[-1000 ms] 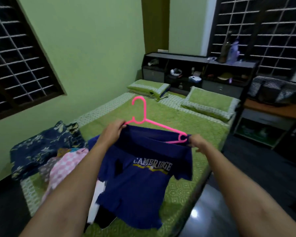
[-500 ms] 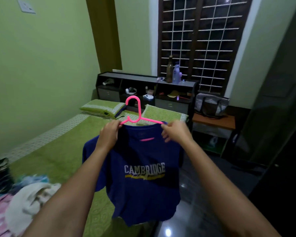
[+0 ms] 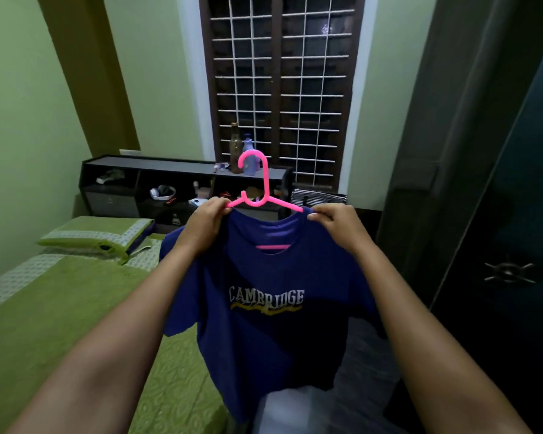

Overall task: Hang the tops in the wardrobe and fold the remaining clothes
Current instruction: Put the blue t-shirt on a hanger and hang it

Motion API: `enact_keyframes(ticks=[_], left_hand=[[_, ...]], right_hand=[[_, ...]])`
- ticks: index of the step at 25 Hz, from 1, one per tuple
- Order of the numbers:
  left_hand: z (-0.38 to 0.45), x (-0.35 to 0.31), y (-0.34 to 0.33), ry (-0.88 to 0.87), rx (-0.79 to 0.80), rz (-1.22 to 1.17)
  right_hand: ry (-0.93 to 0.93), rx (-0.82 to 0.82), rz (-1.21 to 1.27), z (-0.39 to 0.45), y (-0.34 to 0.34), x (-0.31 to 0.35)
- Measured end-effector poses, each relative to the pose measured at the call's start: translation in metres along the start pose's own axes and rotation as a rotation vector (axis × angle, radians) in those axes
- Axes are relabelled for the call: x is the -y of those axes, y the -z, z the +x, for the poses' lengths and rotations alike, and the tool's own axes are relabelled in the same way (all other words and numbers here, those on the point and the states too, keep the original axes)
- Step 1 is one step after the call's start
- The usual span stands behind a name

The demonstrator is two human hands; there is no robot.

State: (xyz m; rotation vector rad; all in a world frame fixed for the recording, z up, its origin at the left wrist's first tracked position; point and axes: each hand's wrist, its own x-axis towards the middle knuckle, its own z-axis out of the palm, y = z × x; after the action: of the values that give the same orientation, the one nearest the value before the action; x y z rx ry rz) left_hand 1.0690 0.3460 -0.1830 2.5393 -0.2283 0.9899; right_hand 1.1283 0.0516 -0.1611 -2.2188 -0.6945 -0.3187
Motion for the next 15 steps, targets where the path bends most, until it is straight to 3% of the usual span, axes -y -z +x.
enact_keyframes(ticks=[4,6,9,12,15], left_hand=[[0.086,0.017,-0.062,-0.064,0.051,-0.093],[0.13,0.026,-0.089,-0.091,0.069,-0.109],[0.198,0.026,-0.127,-0.176,0.144,-0.171],[0.258,0.031,-0.167,-0.178,0.221,-0.297],[0.298,0.072,-0.211,-0.089,0.342,-0.26]], right_hand=[[-0.034,-0.305,0.088,0.053,0.014,-0.041],[-0.104,-0.247,0.072,0.084,0.029,-0.059],[-0.224,-0.034,-0.056,0.136,0.054,-0.086],[-0.296,-0.092,-0.033,0.17,0.066,-0.112],[-0.38,-0.204,0.008,0.191,0.074,-0.152]])
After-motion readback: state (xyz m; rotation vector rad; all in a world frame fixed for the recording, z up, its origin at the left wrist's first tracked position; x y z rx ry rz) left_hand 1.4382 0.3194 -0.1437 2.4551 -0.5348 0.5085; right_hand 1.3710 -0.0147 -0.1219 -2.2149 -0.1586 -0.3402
